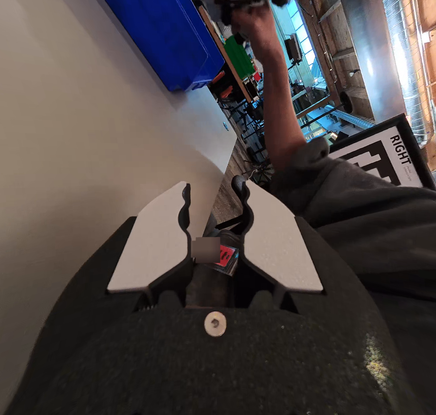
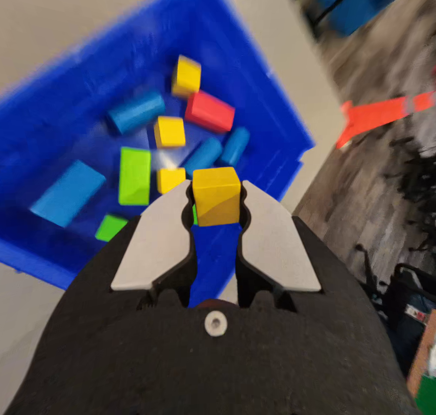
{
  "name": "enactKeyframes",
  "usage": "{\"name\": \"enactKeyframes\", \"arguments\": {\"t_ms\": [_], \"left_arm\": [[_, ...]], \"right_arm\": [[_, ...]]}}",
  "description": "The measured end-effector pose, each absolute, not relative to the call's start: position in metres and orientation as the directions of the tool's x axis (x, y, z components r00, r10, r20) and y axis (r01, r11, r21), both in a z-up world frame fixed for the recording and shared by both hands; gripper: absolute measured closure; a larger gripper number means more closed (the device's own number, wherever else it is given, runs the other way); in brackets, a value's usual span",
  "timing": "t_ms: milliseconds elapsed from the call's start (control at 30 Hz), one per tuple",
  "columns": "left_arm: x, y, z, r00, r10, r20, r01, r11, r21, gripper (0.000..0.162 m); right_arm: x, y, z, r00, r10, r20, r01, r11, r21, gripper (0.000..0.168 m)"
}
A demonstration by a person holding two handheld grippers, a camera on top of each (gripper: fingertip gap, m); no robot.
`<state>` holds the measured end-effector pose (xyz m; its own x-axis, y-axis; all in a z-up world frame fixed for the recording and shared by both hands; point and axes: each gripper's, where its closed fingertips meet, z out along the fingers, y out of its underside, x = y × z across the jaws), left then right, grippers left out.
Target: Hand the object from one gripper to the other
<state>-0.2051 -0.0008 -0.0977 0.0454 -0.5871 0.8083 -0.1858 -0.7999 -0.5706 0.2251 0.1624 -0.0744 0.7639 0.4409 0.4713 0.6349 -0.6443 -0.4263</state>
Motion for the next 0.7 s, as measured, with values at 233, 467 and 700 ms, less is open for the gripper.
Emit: {"name": "enactKeyframes", "arguments": {"t_ms": [233, 467, 700], "left_arm": [[-0.209, 0.002, -0.094, 0.032, -0.586, 0.81, -0.178, -0.801, -0.572, 0.122], [-0.213, 0.009, -0.093, 0.011, -0.55, 0.835, -0.163, -0.825, -0.541, 0.122], [-0.212, 0.01, -0.093, -0.005, -0.521, 0.853, -0.165, -0.841, -0.515, 0.122]], "right_arm": [[0.269, 0.18, -0.152, 0.551, 0.772, 0.317, 0.771, -0.617, 0.161, 0.132], [0.276, 0.2, -0.186, 0.357, 0.895, 0.267, 0.873, -0.421, 0.245, 0.133], [0.283, 0.212, -0.189, 0.325, 0.893, 0.311, 0.877, -0.408, 0.253, 0.131]]}}
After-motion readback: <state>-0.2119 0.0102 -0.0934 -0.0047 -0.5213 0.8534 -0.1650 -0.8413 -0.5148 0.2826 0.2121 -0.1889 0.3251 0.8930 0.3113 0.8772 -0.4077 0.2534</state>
